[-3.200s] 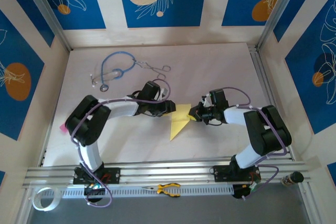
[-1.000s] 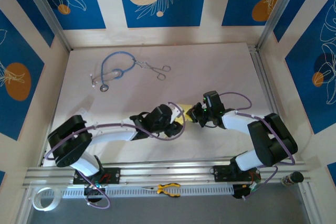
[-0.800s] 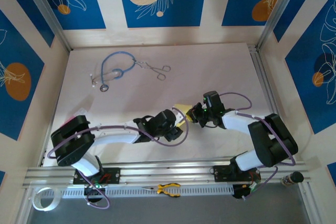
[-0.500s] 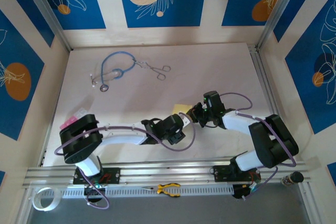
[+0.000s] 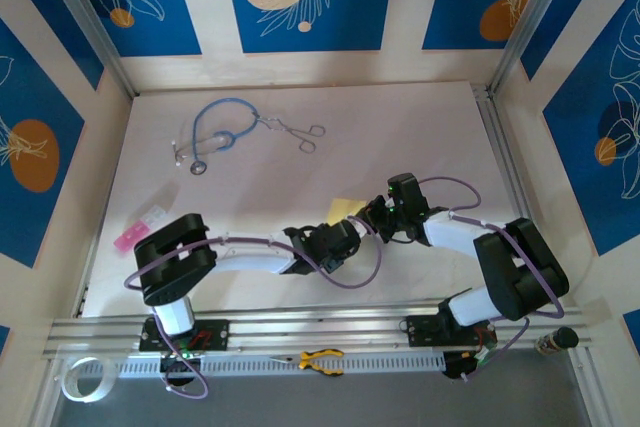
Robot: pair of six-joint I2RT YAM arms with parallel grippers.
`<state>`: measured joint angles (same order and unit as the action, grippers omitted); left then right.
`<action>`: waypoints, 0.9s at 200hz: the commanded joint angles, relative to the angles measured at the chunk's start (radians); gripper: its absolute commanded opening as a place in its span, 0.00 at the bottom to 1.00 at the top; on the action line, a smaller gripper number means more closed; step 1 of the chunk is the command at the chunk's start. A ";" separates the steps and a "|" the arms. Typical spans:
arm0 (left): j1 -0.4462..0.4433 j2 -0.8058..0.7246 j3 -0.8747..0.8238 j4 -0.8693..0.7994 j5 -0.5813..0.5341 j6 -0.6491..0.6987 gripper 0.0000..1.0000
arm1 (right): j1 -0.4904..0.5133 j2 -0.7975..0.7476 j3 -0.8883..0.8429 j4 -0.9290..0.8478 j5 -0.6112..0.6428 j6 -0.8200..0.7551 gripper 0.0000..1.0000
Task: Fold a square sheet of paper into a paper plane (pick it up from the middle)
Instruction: Fold the wing for the fifth time at the center of the table.
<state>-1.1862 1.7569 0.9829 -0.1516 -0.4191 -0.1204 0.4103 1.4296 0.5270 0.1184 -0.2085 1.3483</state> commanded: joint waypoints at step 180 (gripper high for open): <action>-0.017 0.015 0.034 -0.029 -0.051 -0.003 0.23 | -0.016 -0.032 -0.010 -0.018 -0.012 0.017 0.00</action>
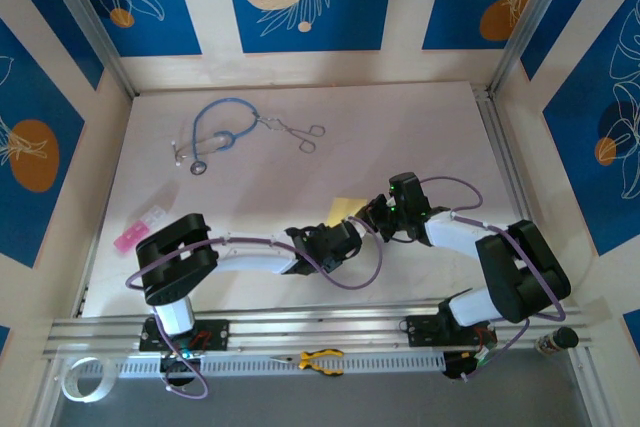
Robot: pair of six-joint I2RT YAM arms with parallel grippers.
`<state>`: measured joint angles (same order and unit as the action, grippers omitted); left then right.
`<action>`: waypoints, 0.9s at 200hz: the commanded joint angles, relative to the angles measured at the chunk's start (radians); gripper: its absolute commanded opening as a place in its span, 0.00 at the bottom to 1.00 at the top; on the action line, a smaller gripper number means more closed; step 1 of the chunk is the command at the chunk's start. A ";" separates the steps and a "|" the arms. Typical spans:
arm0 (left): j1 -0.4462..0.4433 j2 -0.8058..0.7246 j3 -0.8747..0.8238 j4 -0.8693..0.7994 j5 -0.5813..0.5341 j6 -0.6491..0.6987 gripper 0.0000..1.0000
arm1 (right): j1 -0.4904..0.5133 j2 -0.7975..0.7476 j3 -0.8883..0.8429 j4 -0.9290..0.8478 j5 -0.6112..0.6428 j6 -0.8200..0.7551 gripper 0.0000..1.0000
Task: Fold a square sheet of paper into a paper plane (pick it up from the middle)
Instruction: Fold the wing for the fifth time at the center of the table.
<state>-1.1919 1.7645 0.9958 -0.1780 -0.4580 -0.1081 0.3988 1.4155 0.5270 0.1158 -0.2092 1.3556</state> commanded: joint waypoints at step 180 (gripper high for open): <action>0.118 -0.037 -0.036 0.110 0.357 -0.182 0.00 | -0.181 -0.236 -0.010 -0.276 -0.007 -0.261 0.46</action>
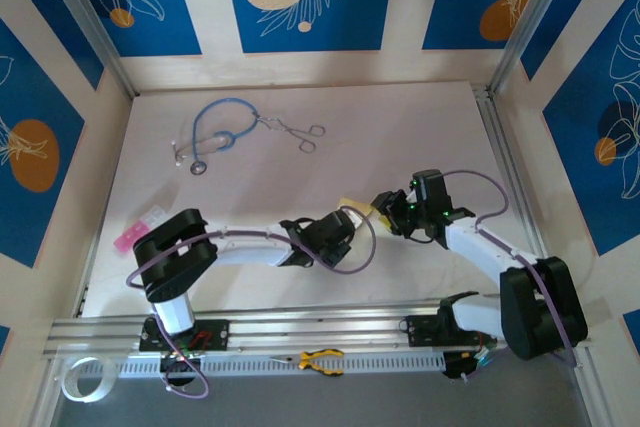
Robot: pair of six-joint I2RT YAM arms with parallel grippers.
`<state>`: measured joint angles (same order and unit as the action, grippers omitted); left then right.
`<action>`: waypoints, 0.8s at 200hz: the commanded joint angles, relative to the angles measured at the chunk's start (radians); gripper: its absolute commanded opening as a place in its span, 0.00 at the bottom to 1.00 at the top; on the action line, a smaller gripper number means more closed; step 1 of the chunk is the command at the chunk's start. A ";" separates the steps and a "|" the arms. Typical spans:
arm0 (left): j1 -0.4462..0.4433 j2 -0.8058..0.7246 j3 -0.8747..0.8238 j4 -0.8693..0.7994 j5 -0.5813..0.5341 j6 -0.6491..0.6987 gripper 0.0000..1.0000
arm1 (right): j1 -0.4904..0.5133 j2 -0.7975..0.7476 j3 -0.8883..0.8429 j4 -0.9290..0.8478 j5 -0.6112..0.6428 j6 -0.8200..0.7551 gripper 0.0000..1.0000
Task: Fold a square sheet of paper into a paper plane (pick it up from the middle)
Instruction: Fold the wing for the fifth time at the center of the table.
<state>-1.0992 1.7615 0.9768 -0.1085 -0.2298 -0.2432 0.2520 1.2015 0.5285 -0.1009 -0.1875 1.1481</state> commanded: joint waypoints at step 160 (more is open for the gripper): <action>0.171 0.010 -0.114 0.341 0.544 -0.272 0.00 | -0.044 -0.008 -0.013 0.038 -0.189 -0.083 0.52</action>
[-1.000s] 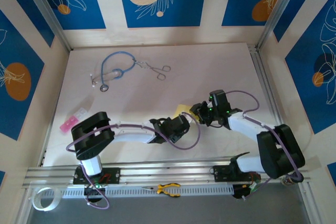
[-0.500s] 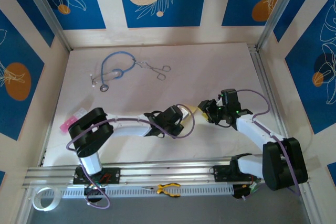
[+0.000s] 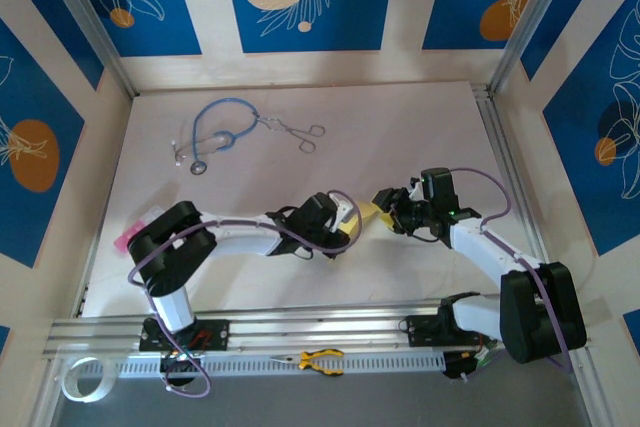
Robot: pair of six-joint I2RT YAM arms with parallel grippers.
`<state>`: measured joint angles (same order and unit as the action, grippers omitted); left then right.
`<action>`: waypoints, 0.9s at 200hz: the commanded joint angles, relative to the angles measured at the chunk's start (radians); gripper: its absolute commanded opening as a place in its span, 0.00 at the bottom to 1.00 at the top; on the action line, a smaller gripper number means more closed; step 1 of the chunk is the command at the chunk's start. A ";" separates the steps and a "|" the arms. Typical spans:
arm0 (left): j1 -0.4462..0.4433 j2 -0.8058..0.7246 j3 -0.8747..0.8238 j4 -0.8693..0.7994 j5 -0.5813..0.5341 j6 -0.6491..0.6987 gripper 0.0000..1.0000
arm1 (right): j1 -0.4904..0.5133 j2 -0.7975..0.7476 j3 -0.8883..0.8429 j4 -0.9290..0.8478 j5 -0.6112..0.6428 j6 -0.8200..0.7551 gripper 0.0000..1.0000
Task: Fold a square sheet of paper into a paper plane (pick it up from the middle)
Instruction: Fold the wing for the fifth time at the center of the table.
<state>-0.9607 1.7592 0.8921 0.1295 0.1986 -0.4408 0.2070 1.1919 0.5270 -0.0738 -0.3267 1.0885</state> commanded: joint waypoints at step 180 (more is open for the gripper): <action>0.097 0.172 -0.055 0.386 0.332 -0.303 0.00 | -0.031 0.030 -0.061 0.074 -0.133 -0.052 0.46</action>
<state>-0.8791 1.8992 0.8551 0.4400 0.4843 -0.7017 0.1848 1.2140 0.4816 -0.0078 -0.4213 1.0618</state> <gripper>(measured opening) 0.063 0.466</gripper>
